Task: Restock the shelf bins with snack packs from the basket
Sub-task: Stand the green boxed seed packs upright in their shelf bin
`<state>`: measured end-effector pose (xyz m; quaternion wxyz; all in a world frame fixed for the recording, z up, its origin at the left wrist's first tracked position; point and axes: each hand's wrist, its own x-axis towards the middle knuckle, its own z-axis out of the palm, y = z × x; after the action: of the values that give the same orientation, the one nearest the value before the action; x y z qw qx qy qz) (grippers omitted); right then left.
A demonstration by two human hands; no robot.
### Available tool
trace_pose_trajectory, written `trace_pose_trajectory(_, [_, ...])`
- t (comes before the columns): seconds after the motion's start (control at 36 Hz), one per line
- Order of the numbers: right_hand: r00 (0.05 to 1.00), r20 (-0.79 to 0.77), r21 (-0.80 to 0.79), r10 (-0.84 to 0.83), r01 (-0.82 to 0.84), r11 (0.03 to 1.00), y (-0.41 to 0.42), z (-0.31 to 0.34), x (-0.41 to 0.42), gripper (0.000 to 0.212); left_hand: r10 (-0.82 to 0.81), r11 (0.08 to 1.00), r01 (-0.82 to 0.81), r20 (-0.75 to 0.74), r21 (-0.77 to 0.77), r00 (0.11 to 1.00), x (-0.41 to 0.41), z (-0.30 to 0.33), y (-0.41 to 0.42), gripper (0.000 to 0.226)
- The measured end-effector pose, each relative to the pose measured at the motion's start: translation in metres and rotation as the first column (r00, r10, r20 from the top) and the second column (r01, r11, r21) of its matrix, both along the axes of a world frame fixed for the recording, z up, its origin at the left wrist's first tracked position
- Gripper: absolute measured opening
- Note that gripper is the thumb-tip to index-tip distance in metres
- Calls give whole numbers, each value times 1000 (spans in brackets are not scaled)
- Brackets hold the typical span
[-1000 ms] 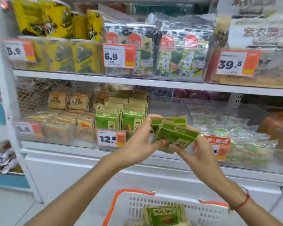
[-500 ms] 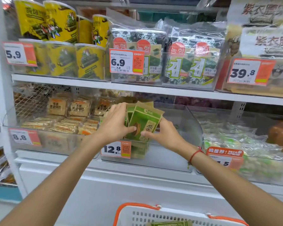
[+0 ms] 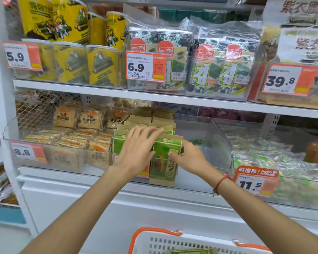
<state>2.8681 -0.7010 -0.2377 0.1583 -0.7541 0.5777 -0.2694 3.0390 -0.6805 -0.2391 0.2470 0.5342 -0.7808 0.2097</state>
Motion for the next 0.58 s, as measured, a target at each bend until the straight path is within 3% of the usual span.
trace_pose_trajectory(0.11, [981,-190,131,39,-14,991,0,-2,9,40,-44,998,41,-48,-57,998,-11,-5,-4,65])
trace_pose_trajectory(0.22, [955,-296,169,35,17,986,3,5,11,39,-92,994,91,-7,-51,996,-18,-2,-3,78])
trace_pose_trajectory(0.33, [991,-130,93,4,8,996,-1,13,-1,37,-52,998,52,-12,-18,999,-15,0,-4,80])
trace_pose_trajectory(0.42, [998,55,141,10,-17,990,-1,16,-10,40,37,999,-37,-4,9,999,-12,0,-5,79])
trace_pose_trajectory(0.5, [995,-65,170,75,-63,984,-5,16,-3,28,30,999,-31,22,28,999,-13,0,-5,74])
trace_pose_trajectory(0.58, [986,-111,182,121,-99,978,-9,16,11,30,19,1000,-19,11,7,1000,-10,4,-6,69])
